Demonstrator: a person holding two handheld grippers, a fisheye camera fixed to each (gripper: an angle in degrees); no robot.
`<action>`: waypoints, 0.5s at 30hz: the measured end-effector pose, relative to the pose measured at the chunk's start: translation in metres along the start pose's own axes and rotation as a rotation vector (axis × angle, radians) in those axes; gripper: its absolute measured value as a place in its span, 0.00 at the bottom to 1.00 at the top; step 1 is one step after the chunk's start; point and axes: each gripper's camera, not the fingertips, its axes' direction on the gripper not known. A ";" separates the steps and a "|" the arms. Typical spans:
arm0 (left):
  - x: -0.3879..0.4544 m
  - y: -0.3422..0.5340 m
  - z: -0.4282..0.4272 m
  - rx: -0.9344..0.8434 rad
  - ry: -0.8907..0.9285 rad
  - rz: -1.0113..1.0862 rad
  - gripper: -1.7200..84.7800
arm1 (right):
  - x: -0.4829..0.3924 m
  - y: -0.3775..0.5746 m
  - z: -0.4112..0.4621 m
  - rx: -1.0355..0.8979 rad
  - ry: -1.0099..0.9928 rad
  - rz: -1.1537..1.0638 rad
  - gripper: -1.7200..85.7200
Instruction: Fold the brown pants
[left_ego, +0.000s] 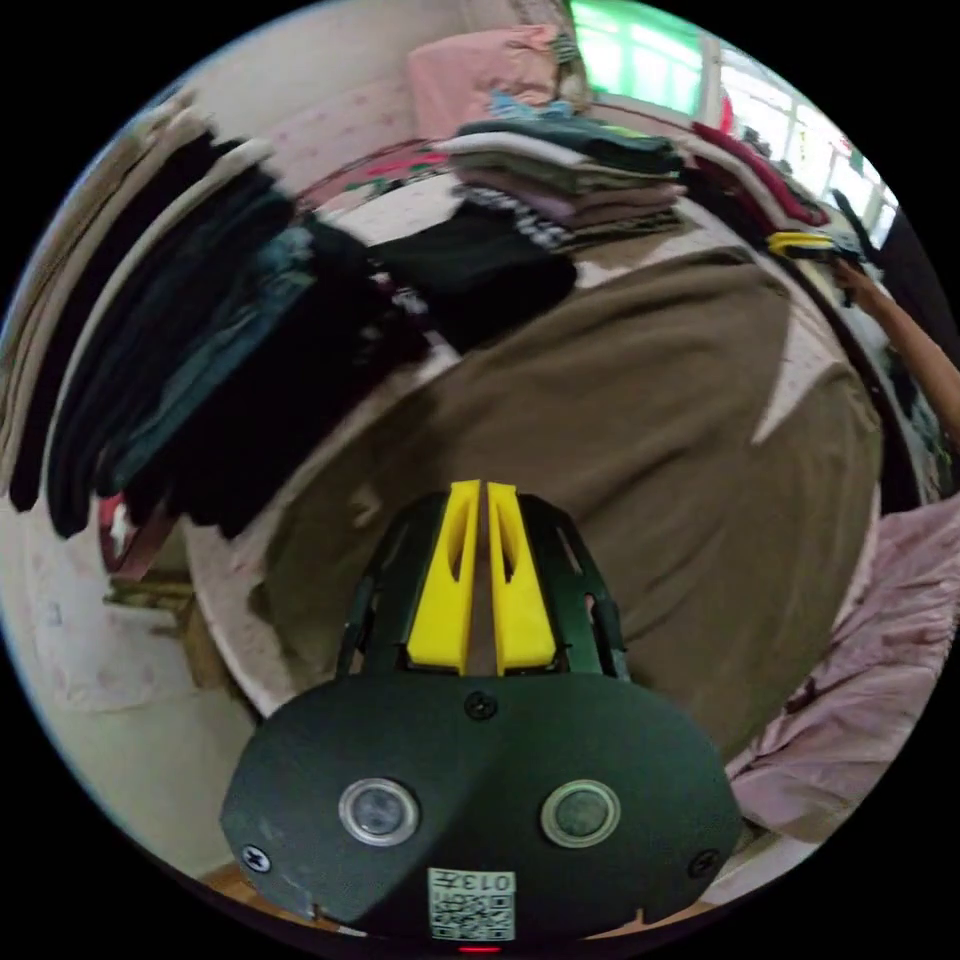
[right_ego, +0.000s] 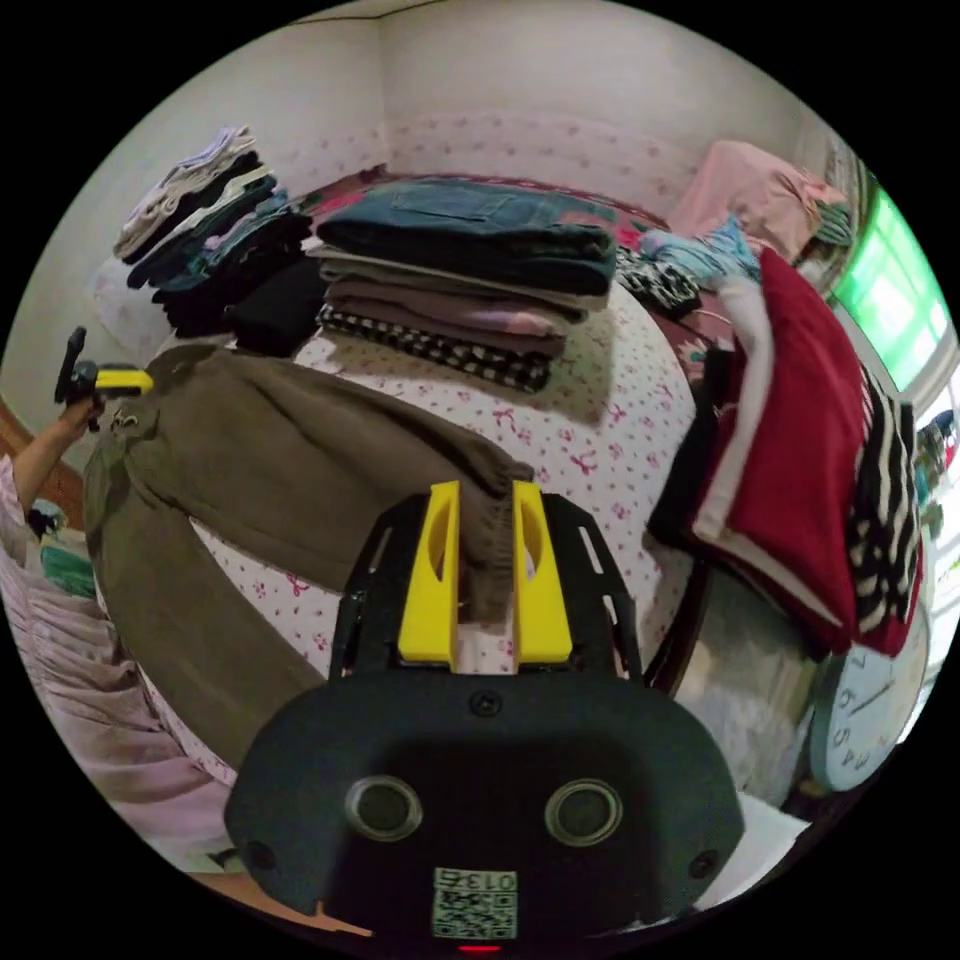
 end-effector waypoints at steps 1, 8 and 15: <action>-0.030 0.002 0.000 -0.026 -0.071 -0.035 0.06 | -0.008 -0.015 0.008 -0.010 -0.012 -0.039 0.11; -0.146 -0.021 0.030 -0.275 -0.234 0.010 0.14 | -0.056 -0.103 0.065 -0.128 -0.026 -0.333 0.14; -0.169 -0.054 0.075 -0.415 -0.146 0.135 0.13 | -0.070 -0.156 0.109 -0.308 -0.073 -0.473 0.16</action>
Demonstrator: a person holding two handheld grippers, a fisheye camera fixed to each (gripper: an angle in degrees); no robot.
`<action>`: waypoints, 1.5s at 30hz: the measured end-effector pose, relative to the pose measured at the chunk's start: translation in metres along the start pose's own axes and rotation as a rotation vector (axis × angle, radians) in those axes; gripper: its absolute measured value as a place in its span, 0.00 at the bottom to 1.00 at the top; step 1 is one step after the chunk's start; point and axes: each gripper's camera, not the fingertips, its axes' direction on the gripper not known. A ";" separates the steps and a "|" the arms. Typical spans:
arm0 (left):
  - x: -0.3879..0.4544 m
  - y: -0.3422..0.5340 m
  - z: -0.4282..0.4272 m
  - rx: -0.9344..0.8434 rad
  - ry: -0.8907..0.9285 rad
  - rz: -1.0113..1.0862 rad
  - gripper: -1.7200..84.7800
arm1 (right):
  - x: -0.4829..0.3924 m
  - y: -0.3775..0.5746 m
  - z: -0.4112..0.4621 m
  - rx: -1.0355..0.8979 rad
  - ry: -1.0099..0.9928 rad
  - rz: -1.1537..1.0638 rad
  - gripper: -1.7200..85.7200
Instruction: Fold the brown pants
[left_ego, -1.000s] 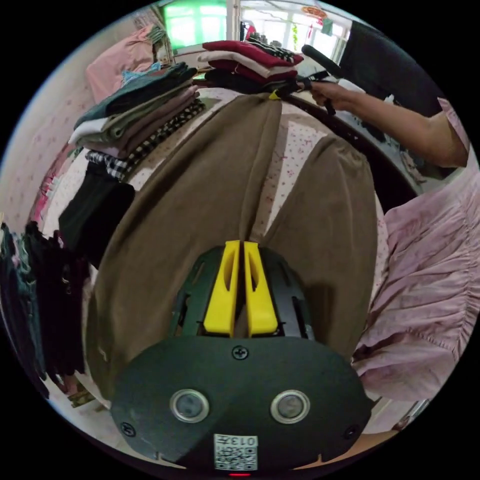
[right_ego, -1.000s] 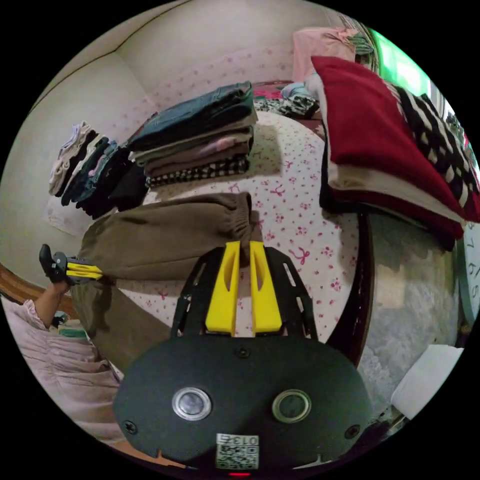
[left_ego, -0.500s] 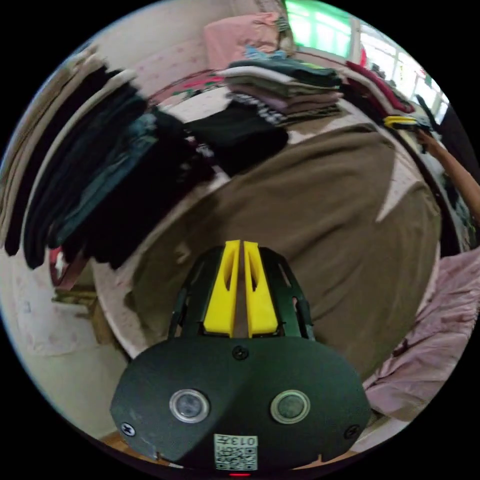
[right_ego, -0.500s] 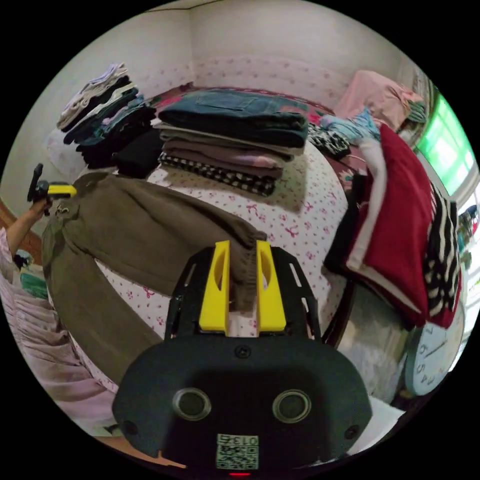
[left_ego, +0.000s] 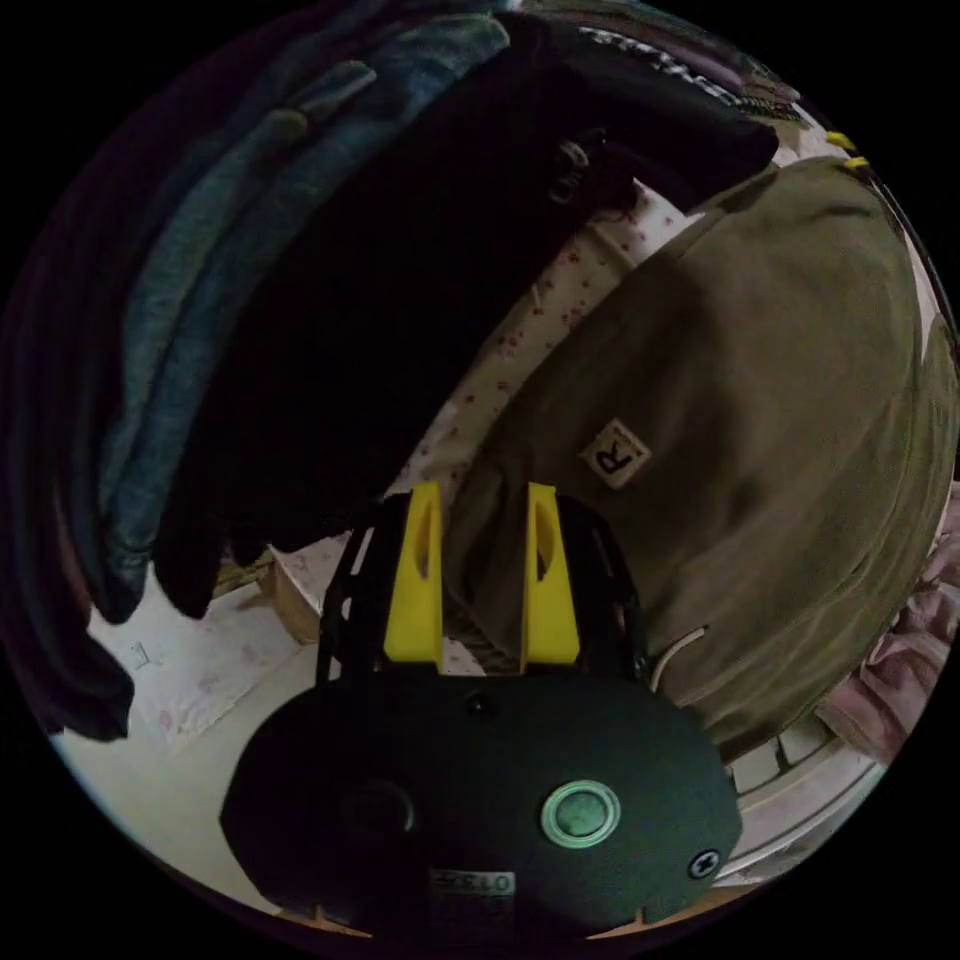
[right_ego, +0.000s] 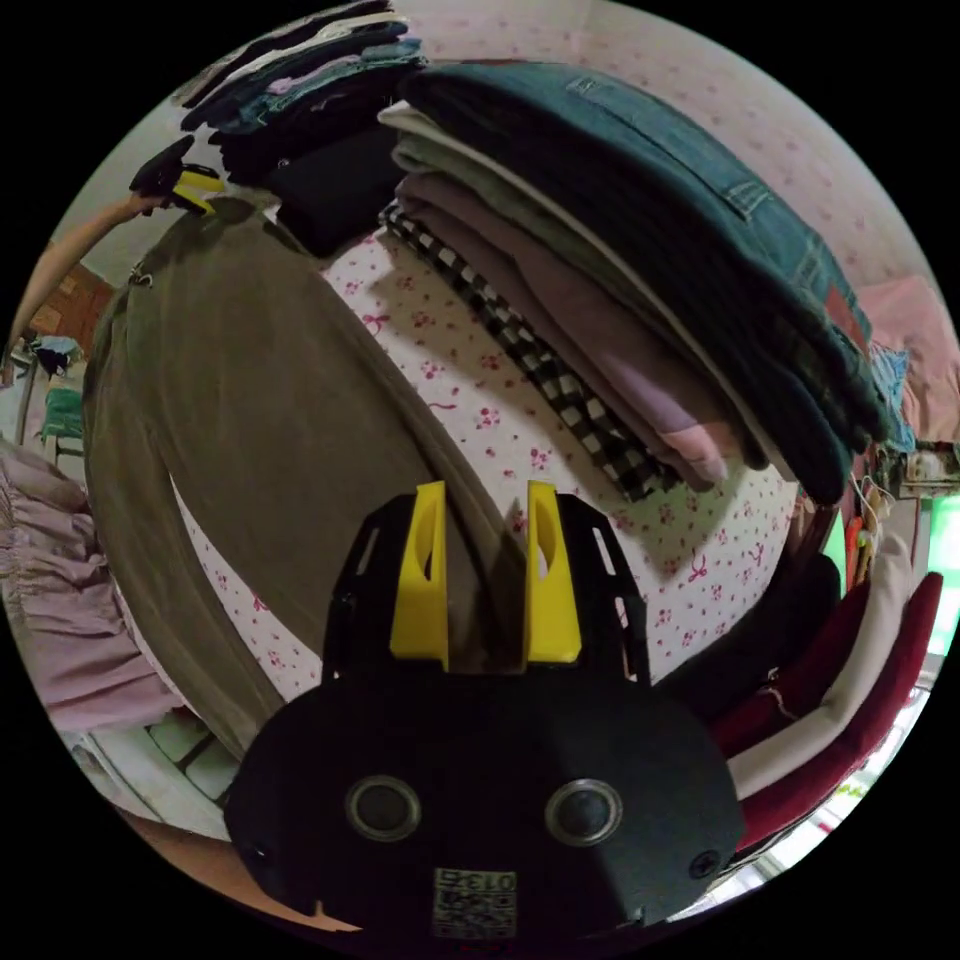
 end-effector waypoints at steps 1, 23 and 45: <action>-0.002 -0.003 0.003 -0.004 0.038 0.014 0.11 | 0.001 -0.003 0.003 -0.016 -0.007 -0.005 0.16; 0.003 0.154 -0.193 0.347 0.016 -0.198 0.03 | -0.045 0.013 -0.089 0.031 0.130 0.111 0.04; 0.266 0.353 -0.198 0.184 0.063 -0.119 0.04 | -0.286 0.229 -0.045 0.014 0.167 0.448 0.04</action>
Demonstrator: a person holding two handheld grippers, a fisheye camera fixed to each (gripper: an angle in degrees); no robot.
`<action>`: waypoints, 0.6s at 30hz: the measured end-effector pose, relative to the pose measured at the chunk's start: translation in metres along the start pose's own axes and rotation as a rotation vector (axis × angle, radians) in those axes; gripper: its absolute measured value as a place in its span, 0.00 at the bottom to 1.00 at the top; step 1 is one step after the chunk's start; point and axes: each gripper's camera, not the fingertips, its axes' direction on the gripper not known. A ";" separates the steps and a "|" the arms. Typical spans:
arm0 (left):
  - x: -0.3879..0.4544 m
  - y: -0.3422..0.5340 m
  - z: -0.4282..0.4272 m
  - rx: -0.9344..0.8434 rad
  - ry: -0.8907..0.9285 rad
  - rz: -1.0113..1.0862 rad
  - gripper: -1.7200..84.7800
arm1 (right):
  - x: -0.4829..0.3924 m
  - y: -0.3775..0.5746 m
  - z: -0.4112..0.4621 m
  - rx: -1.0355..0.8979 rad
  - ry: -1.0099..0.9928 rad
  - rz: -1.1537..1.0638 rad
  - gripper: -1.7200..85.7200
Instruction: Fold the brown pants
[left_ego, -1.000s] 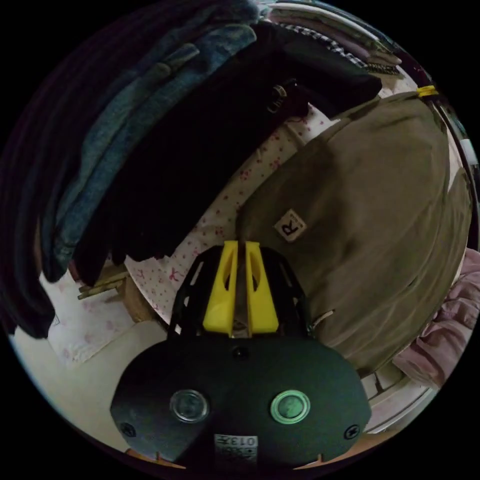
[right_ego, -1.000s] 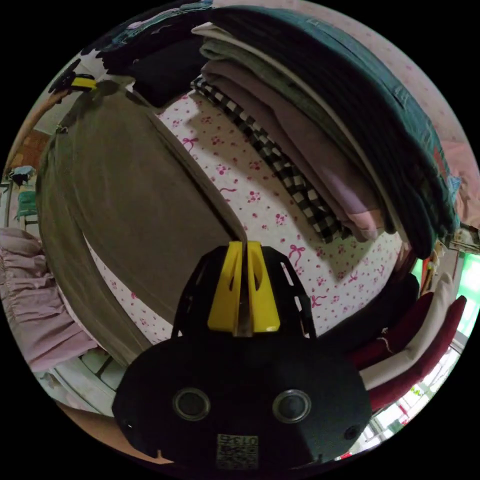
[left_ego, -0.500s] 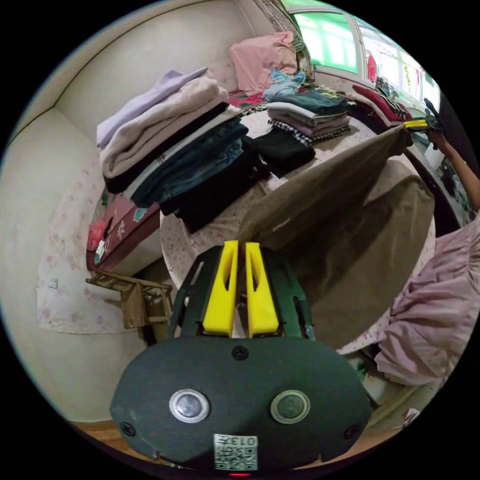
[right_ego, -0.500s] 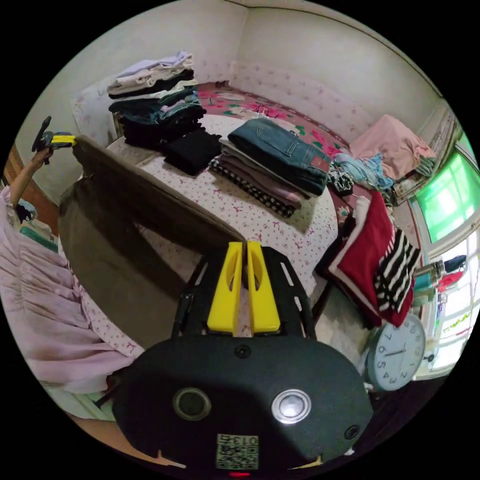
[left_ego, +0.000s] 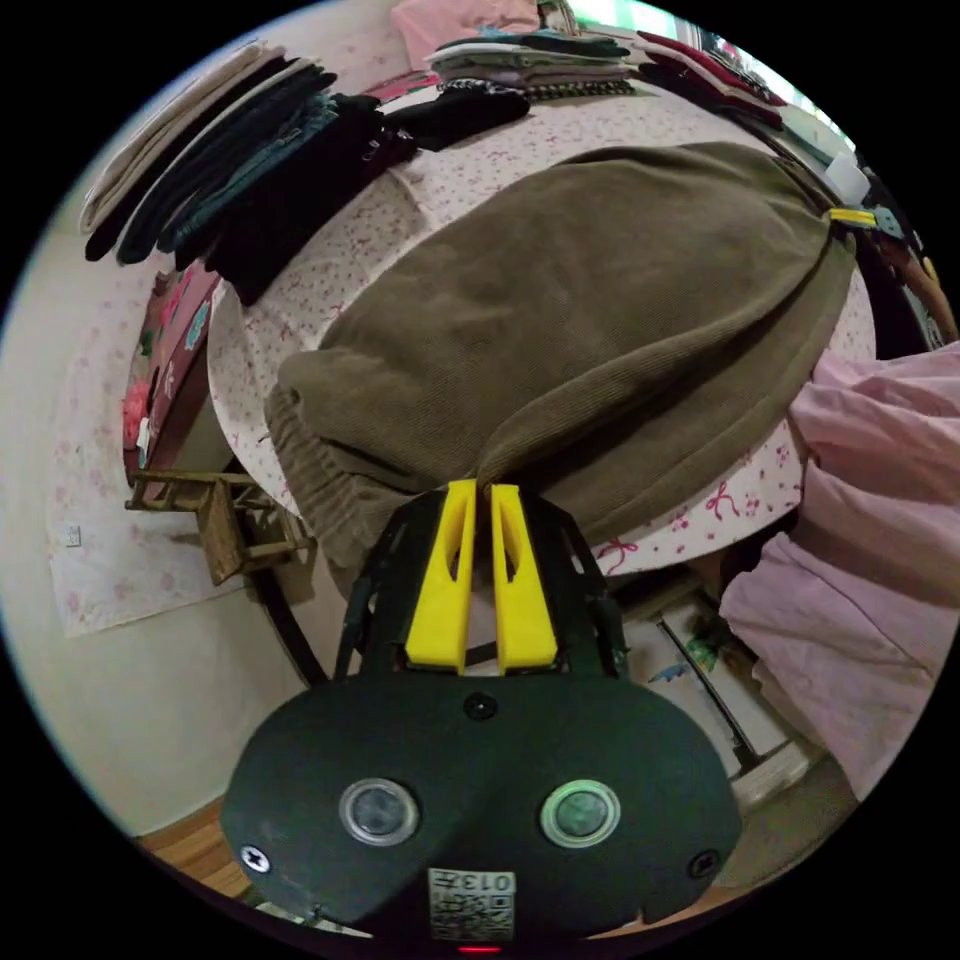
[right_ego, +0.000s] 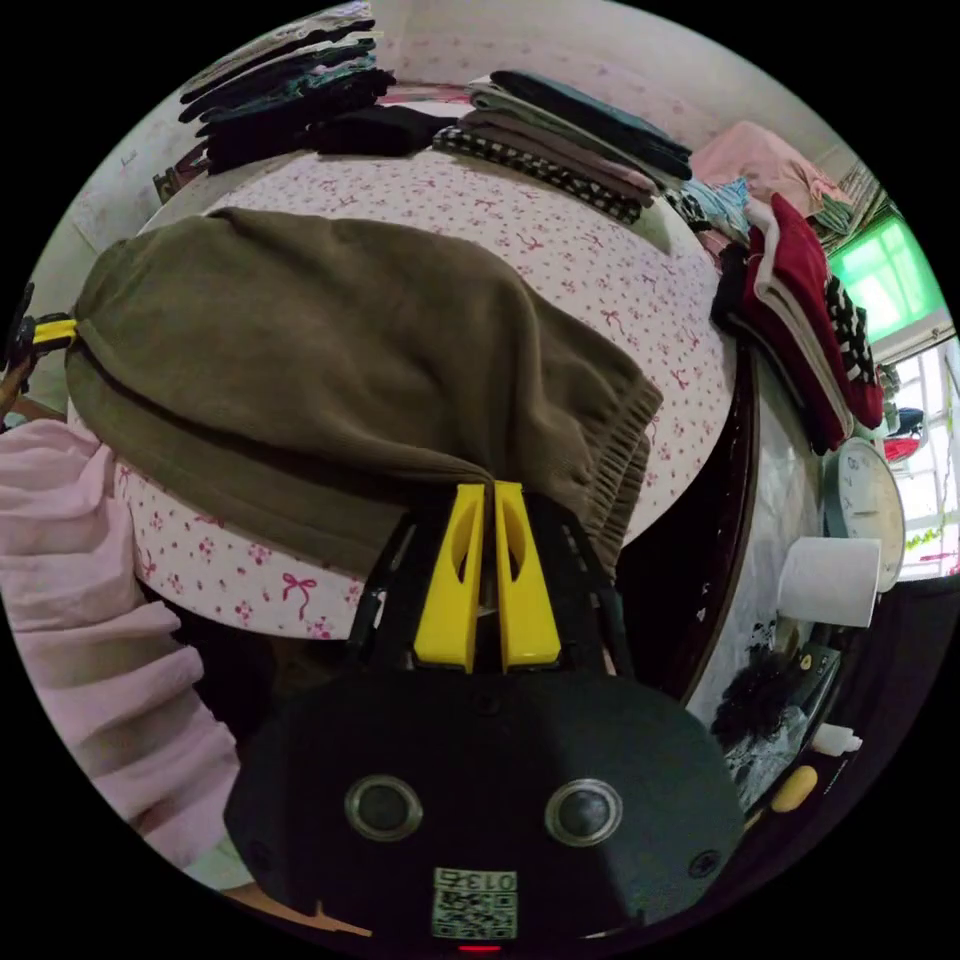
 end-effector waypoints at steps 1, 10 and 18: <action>0.003 -0.003 -0.002 -0.007 -0.002 0.009 0.03 | 0.000 -0.003 0.001 0.004 0.008 -0.002 0.04; 0.029 0.021 -0.099 0.084 -0.018 0.103 0.03 | 0.002 0.012 -0.074 0.131 0.112 -0.057 0.04; 0.083 0.014 -0.048 -0.084 0.059 0.136 0.03 | 0.000 0.027 -0.011 -0.009 0.036 0.025 0.05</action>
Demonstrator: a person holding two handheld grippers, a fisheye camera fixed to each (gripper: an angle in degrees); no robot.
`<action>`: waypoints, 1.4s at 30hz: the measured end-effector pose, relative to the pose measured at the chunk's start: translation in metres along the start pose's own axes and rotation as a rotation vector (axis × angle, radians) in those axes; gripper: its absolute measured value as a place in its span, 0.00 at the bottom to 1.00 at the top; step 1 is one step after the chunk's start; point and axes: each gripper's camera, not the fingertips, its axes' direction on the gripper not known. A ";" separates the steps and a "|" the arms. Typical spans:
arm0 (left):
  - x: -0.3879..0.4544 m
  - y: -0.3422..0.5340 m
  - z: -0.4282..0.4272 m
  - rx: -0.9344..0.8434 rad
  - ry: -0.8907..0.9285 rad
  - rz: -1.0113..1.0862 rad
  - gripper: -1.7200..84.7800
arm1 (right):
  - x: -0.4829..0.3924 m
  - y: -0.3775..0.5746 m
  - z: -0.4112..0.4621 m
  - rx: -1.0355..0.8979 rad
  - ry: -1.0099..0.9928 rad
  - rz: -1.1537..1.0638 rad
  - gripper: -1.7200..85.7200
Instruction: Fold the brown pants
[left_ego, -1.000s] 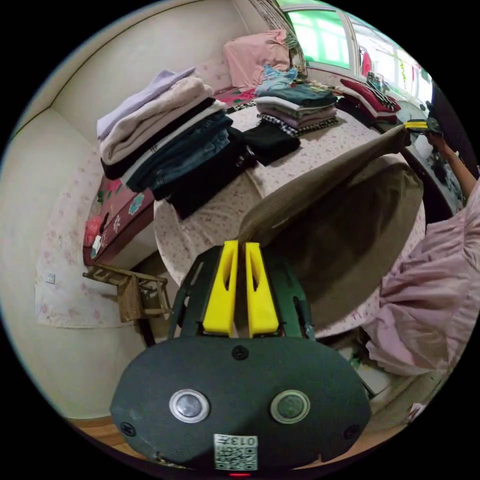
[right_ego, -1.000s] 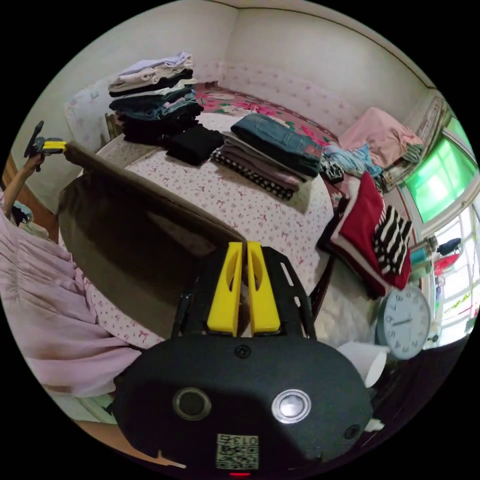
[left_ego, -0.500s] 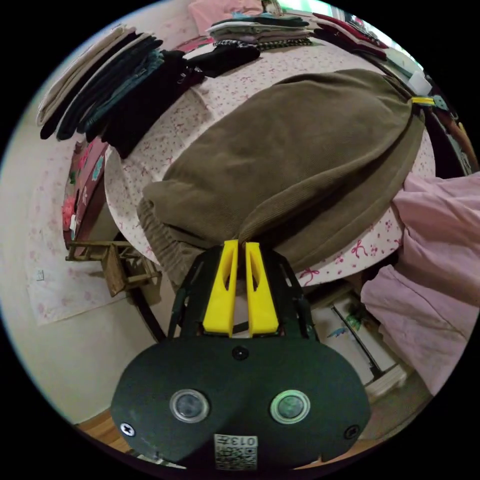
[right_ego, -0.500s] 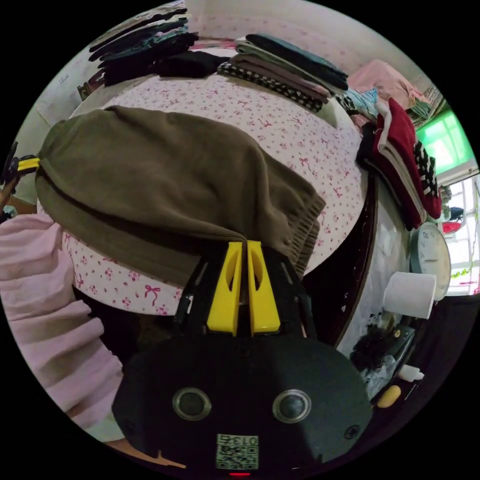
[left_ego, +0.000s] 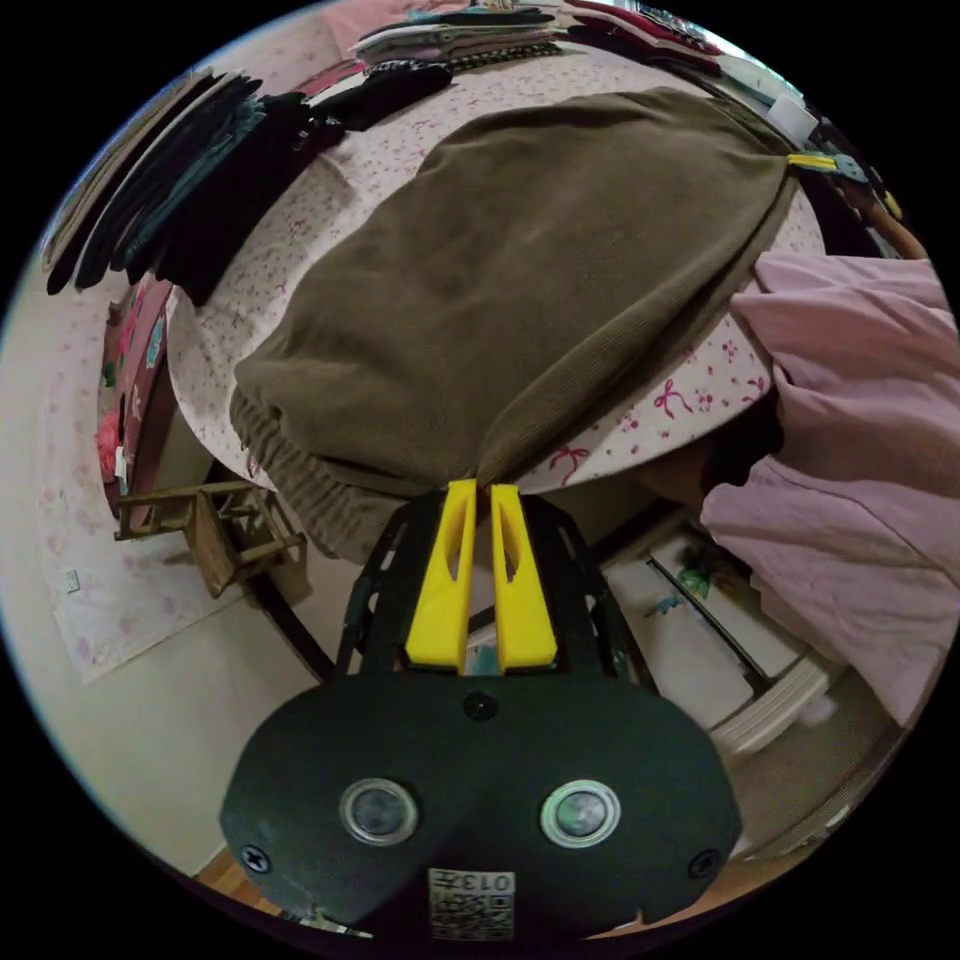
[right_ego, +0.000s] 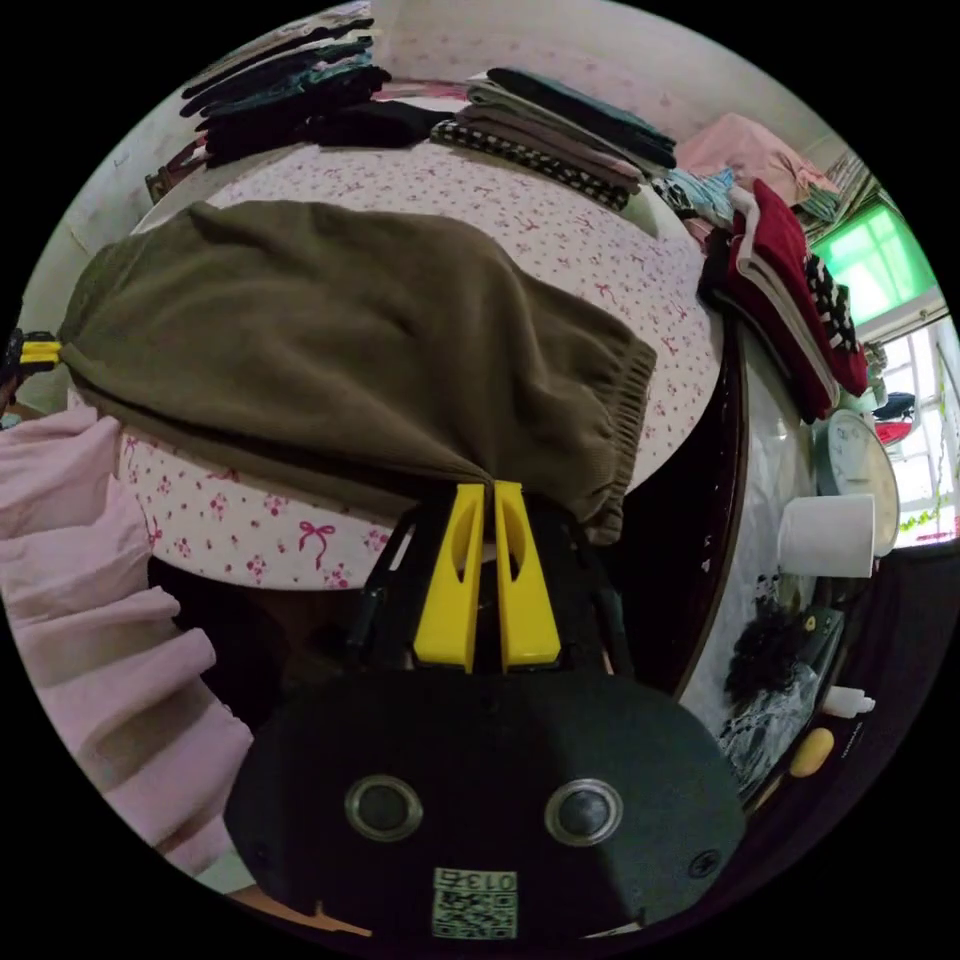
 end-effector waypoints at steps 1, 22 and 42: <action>0.005 -0.002 -0.009 0.000 -0.015 0.012 0.03 | 0.003 -0.001 -0.003 -0.002 -0.008 0.003 0.05; 0.107 -0.042 -0.102 0.257 -0.032 -0.131 0.11 | 0.134 0.086 -0.044 0.257 -0.222 0.394 0.12; 0.266 -0.227 -0.074 0.187 0.136 0.400 0.03 | 0.187 0.068 -0.006 0.156 -0.205 0.405 0.11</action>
